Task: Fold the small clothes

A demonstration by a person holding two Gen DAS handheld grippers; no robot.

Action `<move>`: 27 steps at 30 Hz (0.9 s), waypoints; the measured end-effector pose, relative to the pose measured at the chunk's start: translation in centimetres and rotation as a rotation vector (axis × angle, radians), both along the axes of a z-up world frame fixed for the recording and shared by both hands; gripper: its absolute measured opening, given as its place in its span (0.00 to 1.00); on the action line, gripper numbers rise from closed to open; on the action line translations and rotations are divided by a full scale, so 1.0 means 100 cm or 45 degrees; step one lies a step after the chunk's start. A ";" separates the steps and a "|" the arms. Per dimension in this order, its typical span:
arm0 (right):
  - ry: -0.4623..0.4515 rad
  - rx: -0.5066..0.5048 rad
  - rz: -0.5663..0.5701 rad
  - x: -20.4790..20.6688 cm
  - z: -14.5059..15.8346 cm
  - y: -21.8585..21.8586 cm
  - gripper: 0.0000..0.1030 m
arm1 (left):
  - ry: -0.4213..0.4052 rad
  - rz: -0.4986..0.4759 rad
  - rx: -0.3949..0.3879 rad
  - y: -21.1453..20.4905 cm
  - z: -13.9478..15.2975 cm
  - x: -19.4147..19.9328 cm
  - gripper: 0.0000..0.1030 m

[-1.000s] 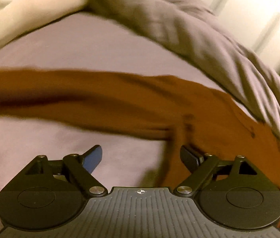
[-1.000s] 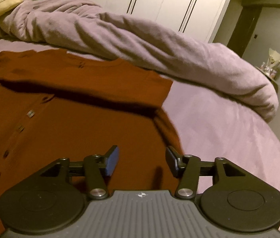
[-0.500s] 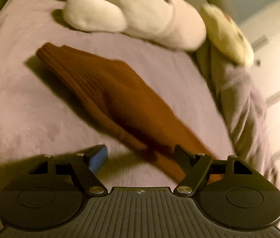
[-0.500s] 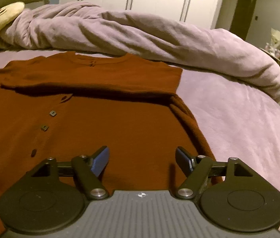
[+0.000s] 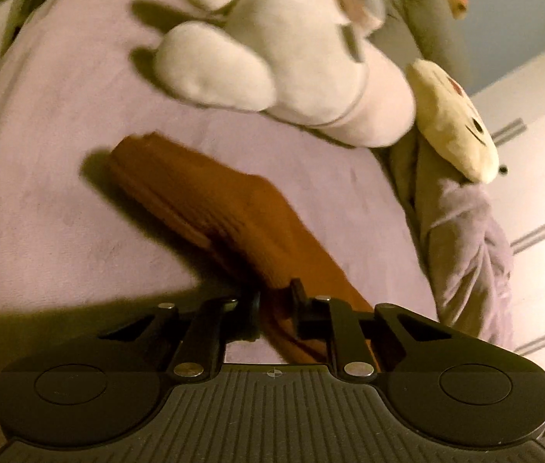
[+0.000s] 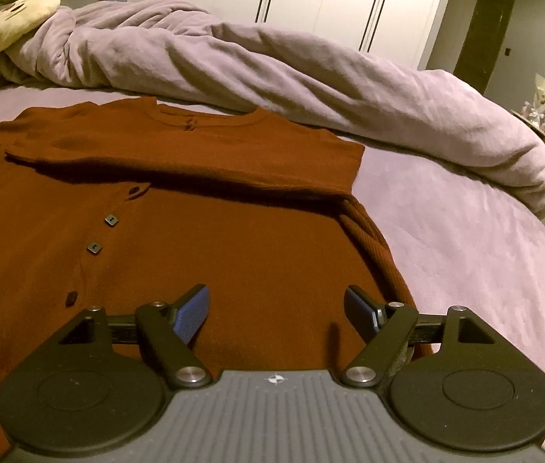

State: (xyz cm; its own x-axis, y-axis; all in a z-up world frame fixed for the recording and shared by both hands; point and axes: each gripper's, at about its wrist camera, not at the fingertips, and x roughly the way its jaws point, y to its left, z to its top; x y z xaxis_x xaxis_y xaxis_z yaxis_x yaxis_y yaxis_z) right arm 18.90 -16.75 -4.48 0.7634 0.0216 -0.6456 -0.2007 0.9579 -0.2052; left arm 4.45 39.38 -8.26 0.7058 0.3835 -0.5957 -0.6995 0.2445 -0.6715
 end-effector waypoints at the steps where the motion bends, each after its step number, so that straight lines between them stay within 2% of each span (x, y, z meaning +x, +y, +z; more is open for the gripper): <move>1: 0.000 0.001 -0.005 0.000 0.000 -0.001 0.75 | 0.016 -0.027 0.050 -0.005 0.008 0.002 0.16; 5: -0.003 0.007 -0.025 0.000 0.002 -0.006 0.75 | 0.021 -0.225 0.275 -0.034 0.056 0.025 0.15; 9: -0.016 0.032 -0.044 0.000 0.002 -0.009 0.75 | -0.040 -0.501 0.493 -0.097 0.109 0.064 0.15; 12: -0.012 0.055 -0.050 -0.001 0.001 -0.010 0.75 | -0.103 -0.683 0.537 -0.155 0.127 0.094 0.15; 14: -0.015 0.065 -0.046 -0.002 0.002 -0.012 0.75 | -0.108 -0.789 0.559 -0.197 0.128 0.116 0.16; 16: -0.020 0.068 -0.041 -0.005 0.003 -0.015 0.75 | -0.070 -0.915 0.552 -0.239 0.117 0.137 0.21; 17: -0.023 0.069 -0.040 -0.006 0.004 -0.017 0.75 | -0.045 -0.975 0.529 -0.257 0.108 0.146 0.25; 18: -0.027 0.069 -0.041 -0.007 0.005 -0.019 0.75 | -0.009 -1.032 0.512 -0.273 0.096 0.154 0.41; 19: -0.031 0.068 -0.045 -0.007 0.006 -0.022 0.75 | 0.044 -1.083 0.499 -0.286 0.086 0.159 0.49; 21: -0.032 0.074 -0.060 -0.007 0.008 -0.031 0.75 | 0.133 -1.147 0.464 -0.303 0.066 0.162 0.48; 23: -0.030 0.095 -0.085 -0.006 0.009 -0.041 0.75 | 0.164 -1.175 0.421 -0.306 0.054 0.154 0.49; 27: -0.003 0.148 -0.106 -0.003 0.007 -0.053 0.75 | 0.235 -1.091 0.425 -0.288 0.046 0.133 0.57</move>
State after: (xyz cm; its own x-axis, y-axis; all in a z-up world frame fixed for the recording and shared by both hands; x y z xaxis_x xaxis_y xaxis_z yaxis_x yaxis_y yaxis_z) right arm 18.65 -22.00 -3.78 0.7673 0.0324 -0.6405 -0.1189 0.9886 -0.0924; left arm 17.74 10.62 -3.65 0.7322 -0.0523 -0.6791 -0.2800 0.8858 -0.3701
